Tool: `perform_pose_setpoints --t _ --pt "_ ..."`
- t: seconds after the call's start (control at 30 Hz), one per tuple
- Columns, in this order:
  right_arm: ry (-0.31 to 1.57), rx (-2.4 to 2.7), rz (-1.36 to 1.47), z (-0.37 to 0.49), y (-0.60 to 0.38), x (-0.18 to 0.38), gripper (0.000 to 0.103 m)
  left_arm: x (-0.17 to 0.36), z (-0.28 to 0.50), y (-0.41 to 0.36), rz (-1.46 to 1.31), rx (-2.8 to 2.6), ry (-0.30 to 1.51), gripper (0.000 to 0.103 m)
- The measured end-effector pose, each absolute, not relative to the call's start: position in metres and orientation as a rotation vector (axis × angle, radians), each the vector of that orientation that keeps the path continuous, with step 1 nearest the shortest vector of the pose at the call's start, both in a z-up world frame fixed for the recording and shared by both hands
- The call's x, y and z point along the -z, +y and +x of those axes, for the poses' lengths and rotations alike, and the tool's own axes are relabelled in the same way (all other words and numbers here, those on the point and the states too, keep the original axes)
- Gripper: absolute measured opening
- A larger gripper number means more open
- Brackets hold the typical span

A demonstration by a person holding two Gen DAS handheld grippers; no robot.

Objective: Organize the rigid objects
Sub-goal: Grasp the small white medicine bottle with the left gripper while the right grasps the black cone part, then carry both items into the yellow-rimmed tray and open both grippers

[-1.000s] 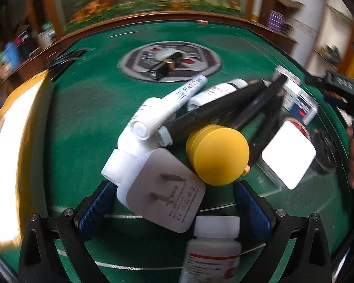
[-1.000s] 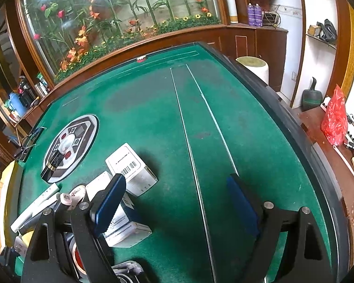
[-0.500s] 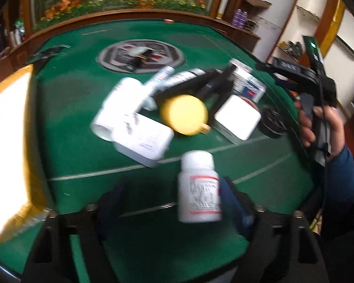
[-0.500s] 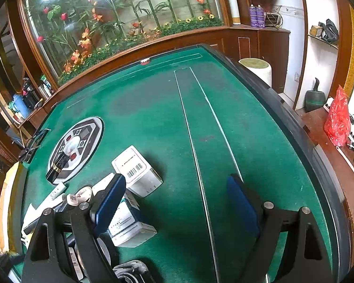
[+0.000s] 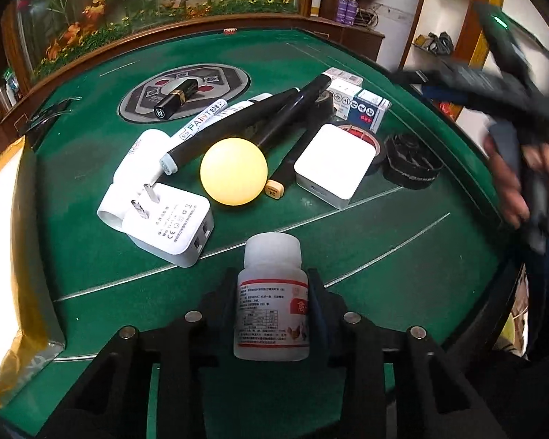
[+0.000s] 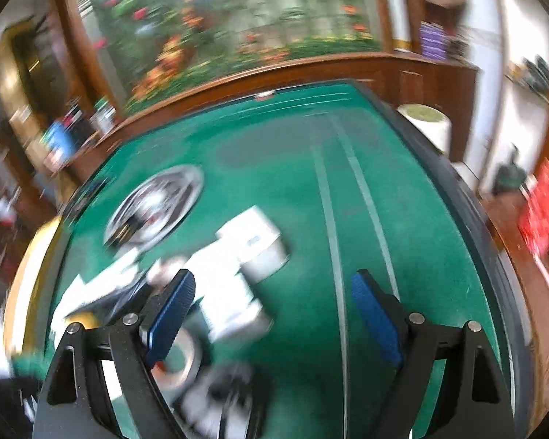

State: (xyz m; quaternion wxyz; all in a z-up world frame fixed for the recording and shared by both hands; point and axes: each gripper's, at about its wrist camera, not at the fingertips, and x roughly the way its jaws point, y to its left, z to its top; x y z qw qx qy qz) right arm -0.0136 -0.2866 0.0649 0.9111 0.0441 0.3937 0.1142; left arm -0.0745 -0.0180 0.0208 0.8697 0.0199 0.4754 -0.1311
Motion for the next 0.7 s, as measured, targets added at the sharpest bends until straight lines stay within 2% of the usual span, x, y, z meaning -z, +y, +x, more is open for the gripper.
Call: perform_pose_setpoints --t 0.27,0.5,0.53,0.6,0.7 --pt "0.926 -0.363 -0.104 -0.070 -0.263 -0.047 0.086 -0.020 -0.080 -0.024 0.071 0.253 0.962 0.038" --pt "0.951 -0.367 -0.187 -0.064 -0.239 -0.026 0.086 -0.020 -0.081 -0.025 0.071 0.246 0.954 0.038" --pt "0.960 -0.363 -0.188 -0.061 -0.237 -0.023 0.082 -0.020 -0.082 -0.026 0.075 0.243 0.952 0.037" --pt "0.984 -0.351 -0.189 -0.058 -0.236 -0.019 0.068 -0.020 -0.083 -0.025 0.073 0.244 0.942 0.037" --pt "0.972 -0.358 -0.193 -0.061 -0.237 -0.021 0.068 -0.021 -0.082 -0.021 0.027 0.262 0.941 0.037"
